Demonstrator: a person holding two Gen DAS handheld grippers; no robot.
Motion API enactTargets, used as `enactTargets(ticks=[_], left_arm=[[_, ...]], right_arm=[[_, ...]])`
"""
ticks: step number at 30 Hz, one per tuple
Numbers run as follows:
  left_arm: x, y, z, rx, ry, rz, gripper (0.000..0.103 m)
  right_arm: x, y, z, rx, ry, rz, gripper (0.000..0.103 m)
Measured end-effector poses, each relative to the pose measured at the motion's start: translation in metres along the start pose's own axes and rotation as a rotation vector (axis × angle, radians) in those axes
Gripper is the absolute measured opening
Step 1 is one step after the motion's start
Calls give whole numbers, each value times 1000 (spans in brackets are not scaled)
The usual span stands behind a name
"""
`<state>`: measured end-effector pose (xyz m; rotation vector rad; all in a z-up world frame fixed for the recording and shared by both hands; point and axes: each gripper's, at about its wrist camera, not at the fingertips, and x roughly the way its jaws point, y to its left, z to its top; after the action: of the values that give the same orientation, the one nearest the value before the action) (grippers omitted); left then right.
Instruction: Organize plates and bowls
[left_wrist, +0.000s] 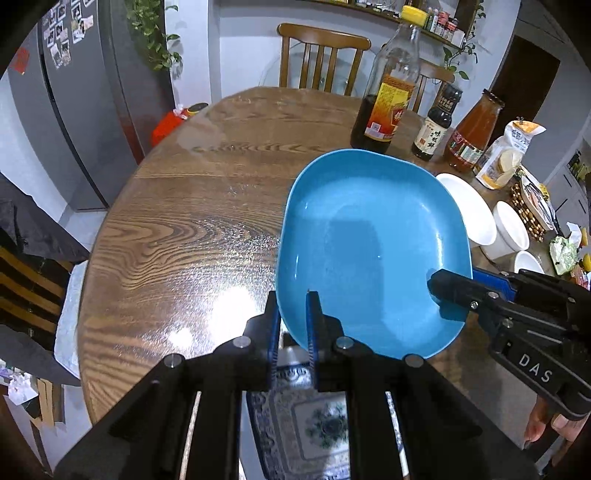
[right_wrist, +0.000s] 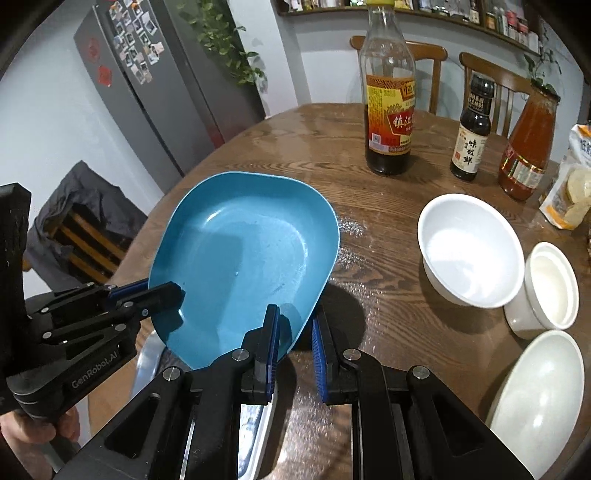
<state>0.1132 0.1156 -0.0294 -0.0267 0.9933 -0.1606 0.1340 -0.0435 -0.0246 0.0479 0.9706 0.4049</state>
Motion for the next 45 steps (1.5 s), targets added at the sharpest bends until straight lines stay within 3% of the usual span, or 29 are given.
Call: enactTargets(ticks=[19, 45], left_arm=[[-42, -8, -44, -51, -40, 45, 12], [-45, -6, -77, -76, 11, 58, 12]], right_arm=[[-31, 22, -43, -71, -8, 35, 19], [-34, 29, -70, -87, 25, 65, 19]])
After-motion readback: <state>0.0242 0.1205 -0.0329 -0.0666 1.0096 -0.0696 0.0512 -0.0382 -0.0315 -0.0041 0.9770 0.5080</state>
